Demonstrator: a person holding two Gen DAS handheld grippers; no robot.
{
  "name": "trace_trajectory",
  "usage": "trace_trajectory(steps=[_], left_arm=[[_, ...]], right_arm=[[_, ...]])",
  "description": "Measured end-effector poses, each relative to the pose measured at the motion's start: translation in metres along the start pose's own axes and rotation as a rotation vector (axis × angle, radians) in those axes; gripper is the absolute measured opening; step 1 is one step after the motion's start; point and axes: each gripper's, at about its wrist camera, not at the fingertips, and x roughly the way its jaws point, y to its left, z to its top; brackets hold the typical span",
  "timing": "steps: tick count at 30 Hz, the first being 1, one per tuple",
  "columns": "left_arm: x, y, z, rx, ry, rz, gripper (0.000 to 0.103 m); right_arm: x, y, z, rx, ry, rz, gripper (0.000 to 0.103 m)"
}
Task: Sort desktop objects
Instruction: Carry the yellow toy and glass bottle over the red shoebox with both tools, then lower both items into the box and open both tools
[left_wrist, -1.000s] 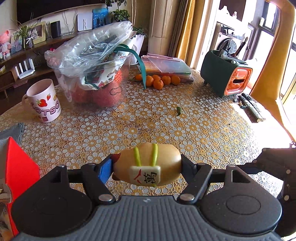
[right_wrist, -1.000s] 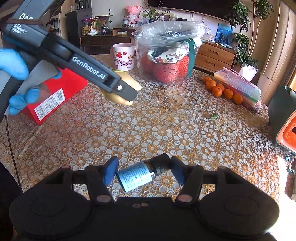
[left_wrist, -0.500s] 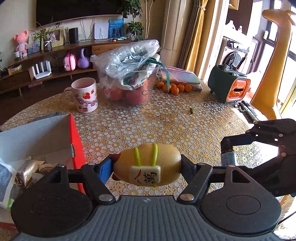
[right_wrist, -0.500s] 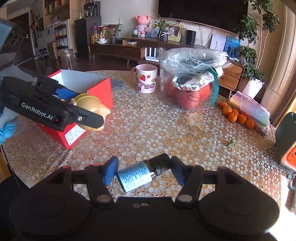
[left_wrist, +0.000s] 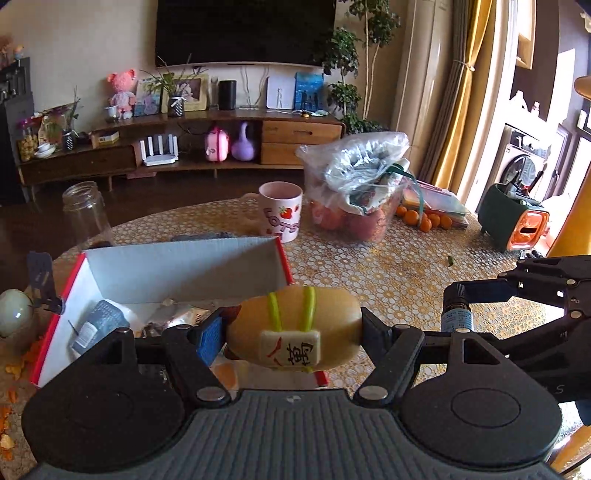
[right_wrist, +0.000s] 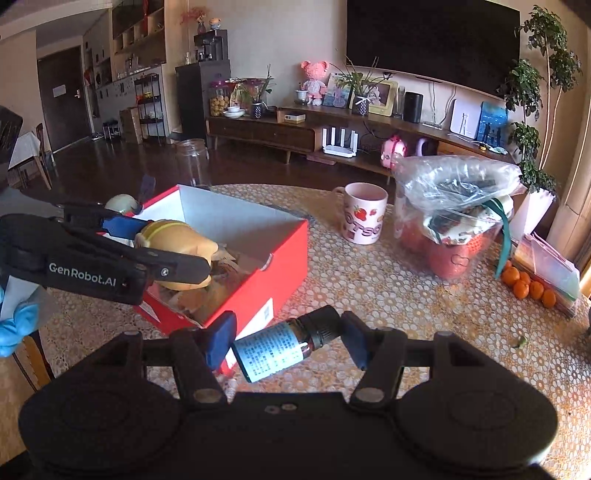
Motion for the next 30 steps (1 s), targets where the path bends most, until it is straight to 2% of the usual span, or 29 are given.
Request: trace_trajectory(steps=[6, 13, 20, 30], left_arm=[[-0.012, 0.036, 0.003, -0.081, -0.042, 0.043, 0.073], [-0.006, 0.074, -0.002, -0.15, -0.037, 0.096, 0.074], [0.015, 0.107, -0.006, -0.195, -0.004, 0.15, 0.074], [0.068, 0.138, -0.012, -0.209, 0.106, 0.18, 0.074]], right_arm=[[0.019, 0.029, 0.021, 0.015, -0.029, 0.038, 0.061], [0.051, 0.059, 0.036, 0.001, -0.015, 0.067, 0.061], [0.087, 0.077, 0.046, -0.021, 0.019, 0.067, 0.061], [0.138, 0.094, 0.044, -0.029, 0.091, 0.059, 0.061]])
